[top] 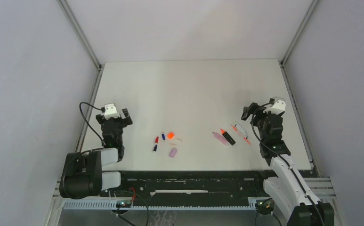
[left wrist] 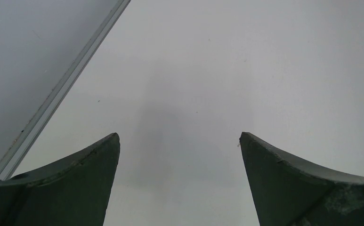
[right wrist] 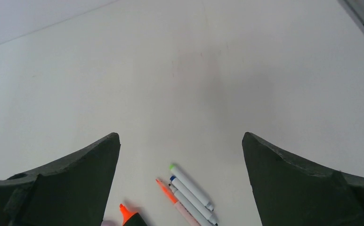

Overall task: Insert the pens into the pen caps
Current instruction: Pick up the pen from the center of the board.

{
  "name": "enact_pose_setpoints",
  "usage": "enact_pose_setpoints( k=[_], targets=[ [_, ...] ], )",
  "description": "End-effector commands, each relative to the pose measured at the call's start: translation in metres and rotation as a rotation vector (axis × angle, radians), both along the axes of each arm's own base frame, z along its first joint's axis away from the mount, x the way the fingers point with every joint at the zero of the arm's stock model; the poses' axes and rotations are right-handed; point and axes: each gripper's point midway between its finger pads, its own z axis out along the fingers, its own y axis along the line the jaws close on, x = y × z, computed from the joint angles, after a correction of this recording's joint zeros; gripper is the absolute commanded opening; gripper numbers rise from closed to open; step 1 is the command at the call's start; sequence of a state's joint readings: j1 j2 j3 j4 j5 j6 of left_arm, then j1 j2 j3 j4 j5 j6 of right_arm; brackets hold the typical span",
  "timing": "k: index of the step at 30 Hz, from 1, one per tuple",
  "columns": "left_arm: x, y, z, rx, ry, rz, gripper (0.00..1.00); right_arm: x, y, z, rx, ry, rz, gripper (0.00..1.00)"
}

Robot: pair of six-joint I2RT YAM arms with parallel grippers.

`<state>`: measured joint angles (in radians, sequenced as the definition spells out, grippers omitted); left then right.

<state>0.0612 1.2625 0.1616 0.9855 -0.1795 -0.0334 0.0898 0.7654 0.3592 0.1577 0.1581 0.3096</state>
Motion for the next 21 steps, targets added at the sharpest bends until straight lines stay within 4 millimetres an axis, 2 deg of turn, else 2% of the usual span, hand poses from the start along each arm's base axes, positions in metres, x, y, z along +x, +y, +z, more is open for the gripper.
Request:
enact_pose_setpoints(
  k=[1, 5, 11, 15, 18, 21],
  targets=[
    [0.010, 0.000, 0.028, 0.021, -0.088, -0.005, 1.00, -0.004, 0.011, 0.008, 0.069, -0.020, 0.043, 1.00],
    [0.009, 0.000, 0.029, 0.021, -0.092, -0.005, 1.00, 0.000, 0.019, 0.001, 0.100, 0.000, 0.083, 1.00],
    [-0.002, 0.013, 0.047, 0.015, -0.096, 0.078, 1.00, 0.001, 0.033, 0.003, 0.125, -0.004, 0.160, 1.00],
    [-0.029, 0.037, 0.069, -0.089, -0.163, 0.266, 1.00, -0.006, 0.044, 0.018, 0.160, -0.002, 0.218, 1.00],
    [-0.054, 0.053, 0.083, -0.266, -0.159, 0.451, 1.00, -0.017, 0.061, 0.027, 0.171, 0.010, 0.325, 1.00],
    [-0.075, 0.052, 0.088, -0.461, -0.138, 0.552, 1.00, -0.026, 0.078, 0.027, 0.189, 0.046, 0.420, 0.97]
  ],
)
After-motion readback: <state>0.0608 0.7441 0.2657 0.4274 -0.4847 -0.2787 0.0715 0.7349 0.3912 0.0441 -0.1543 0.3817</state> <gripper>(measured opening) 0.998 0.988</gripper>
